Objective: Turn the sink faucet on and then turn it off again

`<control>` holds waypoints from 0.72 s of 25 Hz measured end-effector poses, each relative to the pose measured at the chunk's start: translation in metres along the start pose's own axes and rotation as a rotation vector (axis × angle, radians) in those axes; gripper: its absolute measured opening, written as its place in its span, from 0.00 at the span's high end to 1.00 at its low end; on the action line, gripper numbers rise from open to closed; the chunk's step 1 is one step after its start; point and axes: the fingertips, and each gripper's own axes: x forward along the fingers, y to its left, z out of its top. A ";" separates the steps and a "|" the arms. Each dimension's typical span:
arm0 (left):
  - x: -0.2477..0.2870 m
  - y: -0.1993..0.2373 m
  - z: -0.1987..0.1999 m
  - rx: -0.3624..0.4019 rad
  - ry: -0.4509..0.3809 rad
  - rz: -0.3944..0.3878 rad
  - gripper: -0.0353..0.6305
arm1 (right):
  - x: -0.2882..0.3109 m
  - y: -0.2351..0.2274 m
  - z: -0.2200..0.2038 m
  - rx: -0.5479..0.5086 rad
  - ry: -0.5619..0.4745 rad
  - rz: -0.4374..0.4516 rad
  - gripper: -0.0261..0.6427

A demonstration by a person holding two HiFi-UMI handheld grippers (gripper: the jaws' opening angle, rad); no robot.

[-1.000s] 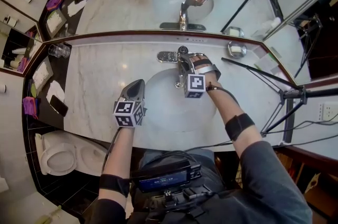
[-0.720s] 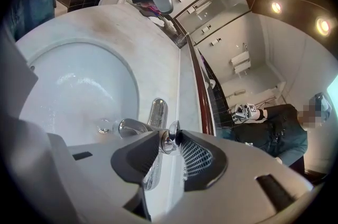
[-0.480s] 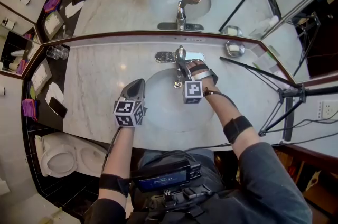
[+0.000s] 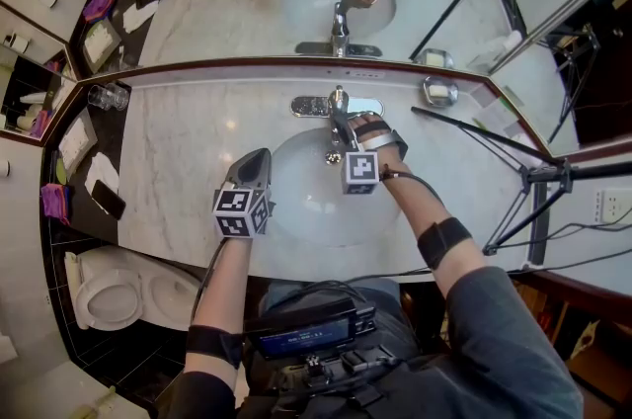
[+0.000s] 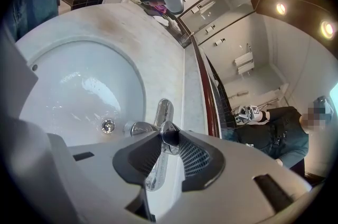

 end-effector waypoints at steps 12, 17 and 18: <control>-0.009 0.001 0.004 0.024 -0.002 0.007 0.95 | -0.015 0.005 -0.005 0.067 0.035 -0.033 0.79; -0.008 -0.007 0.007 0.035 -0.008 -0.005 0.95 | -0.033 0.001 -0.016 0.169 0.033 -0.055 0.81; -0.008 -0.009 0.008 0.038 -0.010 -0.009 0.95 | -0.039 -0.002 -0.017 0.199 0.029 -0.067 0.85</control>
